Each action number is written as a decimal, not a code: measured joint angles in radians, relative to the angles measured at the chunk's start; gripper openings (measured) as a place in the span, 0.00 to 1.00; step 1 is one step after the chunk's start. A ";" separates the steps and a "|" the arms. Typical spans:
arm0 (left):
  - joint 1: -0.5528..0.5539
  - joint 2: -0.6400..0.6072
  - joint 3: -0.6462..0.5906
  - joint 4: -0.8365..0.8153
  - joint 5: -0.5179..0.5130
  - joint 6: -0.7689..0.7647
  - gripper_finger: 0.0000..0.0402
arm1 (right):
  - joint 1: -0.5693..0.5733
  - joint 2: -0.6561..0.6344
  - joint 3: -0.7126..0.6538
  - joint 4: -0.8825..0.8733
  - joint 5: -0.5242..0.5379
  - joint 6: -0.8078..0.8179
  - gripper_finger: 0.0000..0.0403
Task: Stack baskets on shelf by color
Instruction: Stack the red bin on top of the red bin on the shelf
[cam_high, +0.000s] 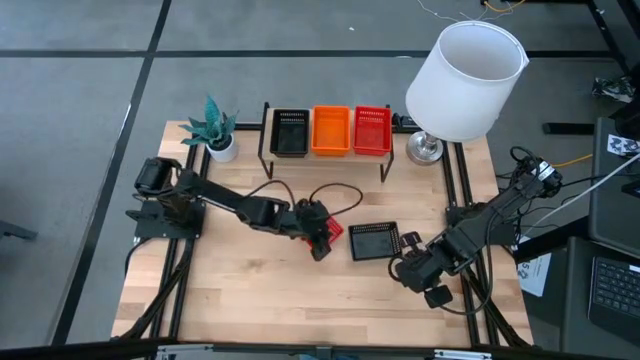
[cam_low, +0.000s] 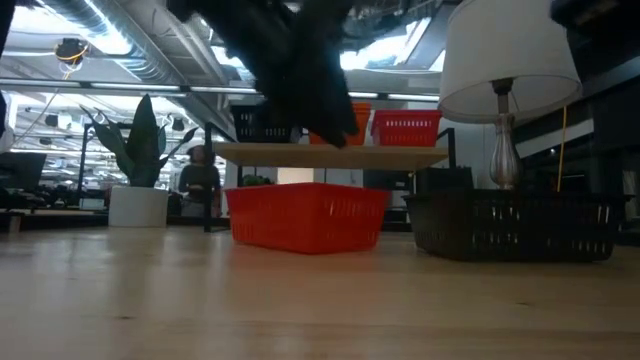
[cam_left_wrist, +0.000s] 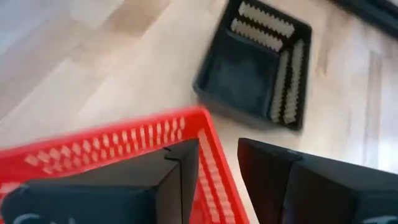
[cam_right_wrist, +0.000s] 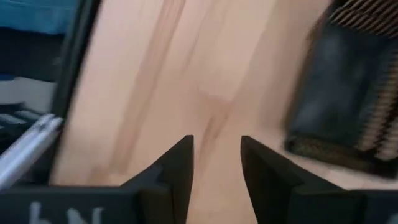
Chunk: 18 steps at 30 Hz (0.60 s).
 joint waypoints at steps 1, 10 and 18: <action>-0.011 -0.016 -0.001 -0.021 0.000 0.000 0.26 | 0.000 0.000 0.000 0.012 0.037 -0.025 0.32; -0.107 -0.198 -0.002 -0.500 -0.071 -0.135 0.26 | -0.056 0.032 0.001 0.311 0.409 -0.167 0.32; -0.275 -0.325 -0.002 -0.822 -0.328 -0.388 0.26 | -0.217 0.218 0.001 0.555 0.343 -0.517 0.32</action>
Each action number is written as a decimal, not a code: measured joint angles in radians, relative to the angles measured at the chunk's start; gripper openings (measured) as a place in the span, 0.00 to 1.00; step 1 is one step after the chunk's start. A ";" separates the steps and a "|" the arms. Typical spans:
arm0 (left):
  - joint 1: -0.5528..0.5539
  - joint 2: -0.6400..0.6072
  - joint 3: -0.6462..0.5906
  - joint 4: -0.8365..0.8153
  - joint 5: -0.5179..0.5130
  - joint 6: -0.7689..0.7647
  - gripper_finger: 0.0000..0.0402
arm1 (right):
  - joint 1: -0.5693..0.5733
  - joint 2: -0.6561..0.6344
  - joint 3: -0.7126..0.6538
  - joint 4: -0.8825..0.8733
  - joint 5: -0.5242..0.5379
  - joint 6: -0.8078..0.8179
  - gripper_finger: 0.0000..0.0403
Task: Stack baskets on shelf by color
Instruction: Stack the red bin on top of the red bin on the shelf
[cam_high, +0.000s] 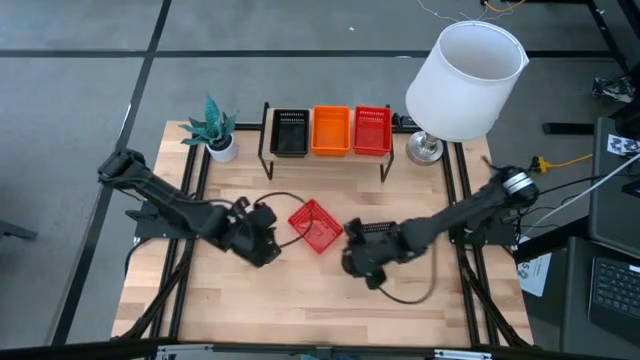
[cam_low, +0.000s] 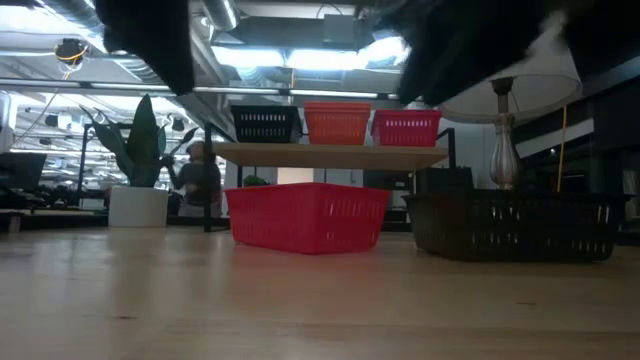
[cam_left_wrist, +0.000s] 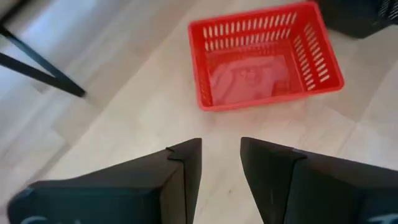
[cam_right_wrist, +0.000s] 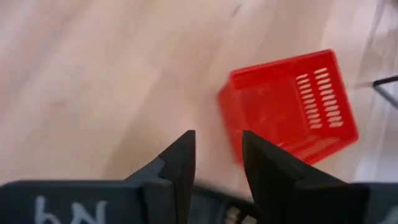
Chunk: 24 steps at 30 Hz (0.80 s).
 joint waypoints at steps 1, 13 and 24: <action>-0.024 -0.007 0.000 -0.018 -0.027 -0.019 0.26 | -0.018 0.026 0.000 0.031 -0.002 -0.035 0.32; -0.176 -0.011 -0.001 -0.052 -0.128 -0.104 0.26 | -0.176 0.192 0.000 0.147 -0.056 -0.210 0.32; -0.177 -0.011 -0.001 -0.054 -0.150 -0.103 0.26 | -0.200 0.255 -0.001 0.155 -0.055 -0.177 0.19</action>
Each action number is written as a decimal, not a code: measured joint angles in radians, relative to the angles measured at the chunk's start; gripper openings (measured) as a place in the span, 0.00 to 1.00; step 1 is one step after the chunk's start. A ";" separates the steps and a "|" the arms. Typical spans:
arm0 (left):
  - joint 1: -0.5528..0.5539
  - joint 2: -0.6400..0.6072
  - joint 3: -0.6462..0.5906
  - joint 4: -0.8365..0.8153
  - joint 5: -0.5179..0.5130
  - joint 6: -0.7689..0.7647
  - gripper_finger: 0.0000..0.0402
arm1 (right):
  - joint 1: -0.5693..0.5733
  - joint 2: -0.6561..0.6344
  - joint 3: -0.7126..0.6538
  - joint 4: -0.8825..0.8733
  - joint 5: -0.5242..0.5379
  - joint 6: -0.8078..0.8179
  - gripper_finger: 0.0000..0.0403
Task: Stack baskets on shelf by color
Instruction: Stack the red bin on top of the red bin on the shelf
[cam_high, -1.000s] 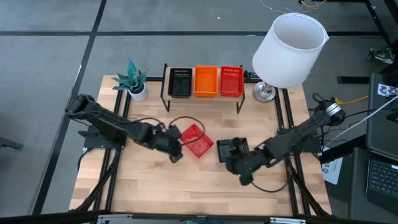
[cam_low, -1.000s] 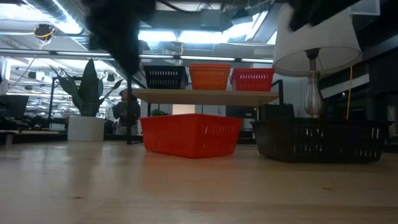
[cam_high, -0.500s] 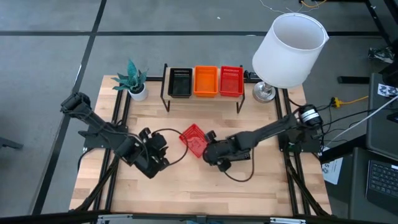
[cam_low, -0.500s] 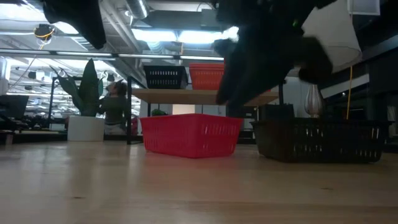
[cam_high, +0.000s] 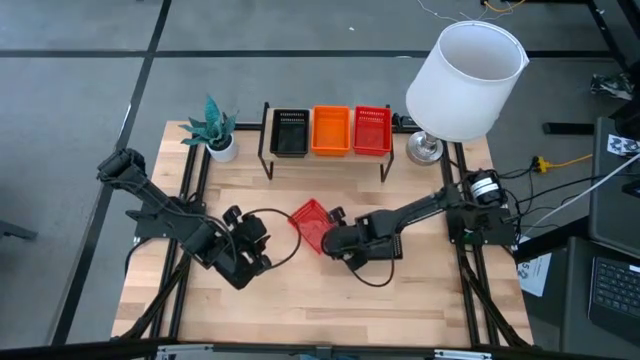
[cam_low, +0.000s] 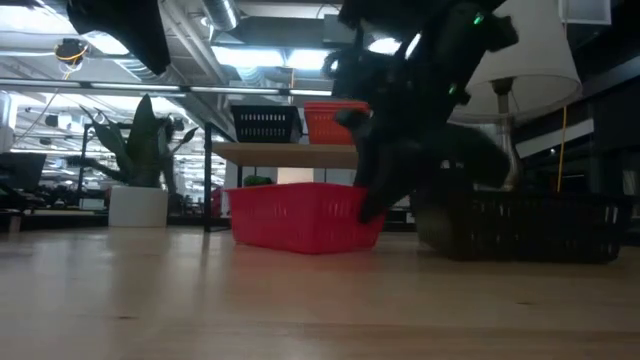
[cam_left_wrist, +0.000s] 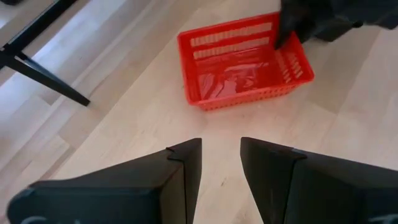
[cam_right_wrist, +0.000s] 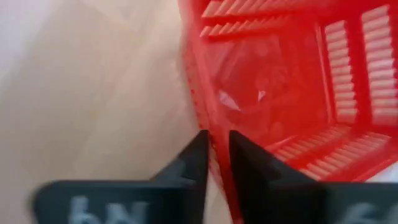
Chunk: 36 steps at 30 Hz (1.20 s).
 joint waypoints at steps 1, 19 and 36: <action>0.000 0.000 0.000 0.000 0.000 0.000 0.26 | 0.009 -0.007 0.000 -0.003 0.000 0.014 0.13; 0.000 0.000 0.000 -0.002 -0.032 0.008 0.26 | 0.249 -0.543 0.001 -0.282 0.519 0.255 0.00; 0.046 0.000 0.000 -0.002 -0.046 0.009 0.26 | -0.218 -0.678 0.176 -0.306 0.472 -0.004 0.00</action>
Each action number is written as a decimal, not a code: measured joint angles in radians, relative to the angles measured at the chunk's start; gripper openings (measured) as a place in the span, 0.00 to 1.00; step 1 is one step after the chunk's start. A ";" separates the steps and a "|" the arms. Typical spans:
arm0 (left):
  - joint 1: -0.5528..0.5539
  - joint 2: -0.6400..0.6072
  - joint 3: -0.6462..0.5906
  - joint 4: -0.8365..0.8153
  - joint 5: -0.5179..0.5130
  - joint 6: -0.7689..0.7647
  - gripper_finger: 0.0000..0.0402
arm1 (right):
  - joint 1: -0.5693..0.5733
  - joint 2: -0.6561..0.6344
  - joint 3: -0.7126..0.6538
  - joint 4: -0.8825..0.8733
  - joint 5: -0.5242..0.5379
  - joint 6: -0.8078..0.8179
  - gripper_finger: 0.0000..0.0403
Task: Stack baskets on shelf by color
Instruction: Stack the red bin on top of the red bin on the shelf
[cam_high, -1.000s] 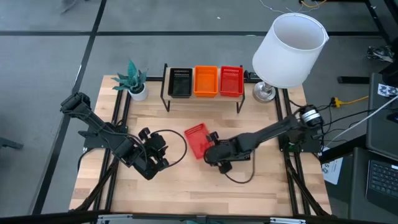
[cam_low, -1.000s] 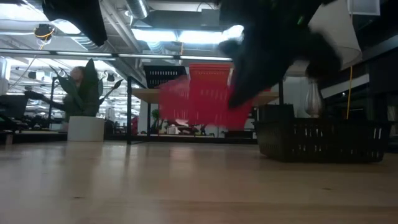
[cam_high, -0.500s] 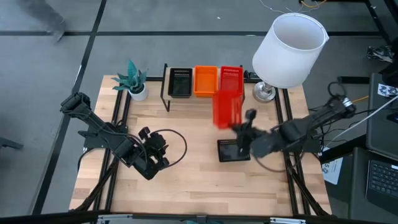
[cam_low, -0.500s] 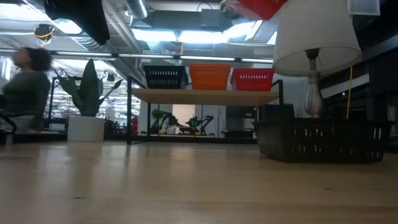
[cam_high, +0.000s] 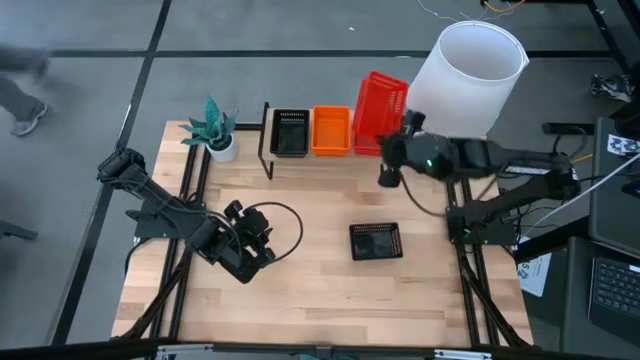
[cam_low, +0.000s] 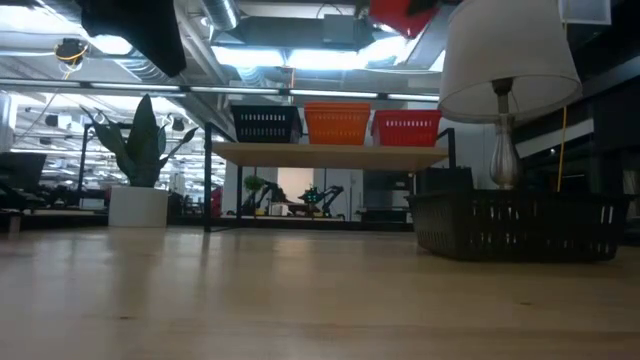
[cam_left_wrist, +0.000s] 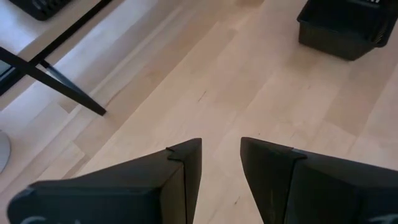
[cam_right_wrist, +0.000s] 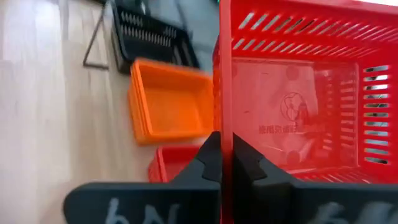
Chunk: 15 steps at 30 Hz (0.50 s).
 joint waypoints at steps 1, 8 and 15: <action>0.002 0.000 0.000 0.000 0.000 0.000 0.26 | -0.031 0.013 0.025 -0.049 -0.032 0.035 0.00; 0.003 0.000 0.000 -0.003 0.000 0.024 0.26 | -0.175 0.096 0.072 -0.252 -0.201 0.151 0.00; 0.003 0.000 0.000 -0.003 0.000 0.026 0.26 | -0.224 0.185 0.066 -0.306 -0.271 0.094 0.00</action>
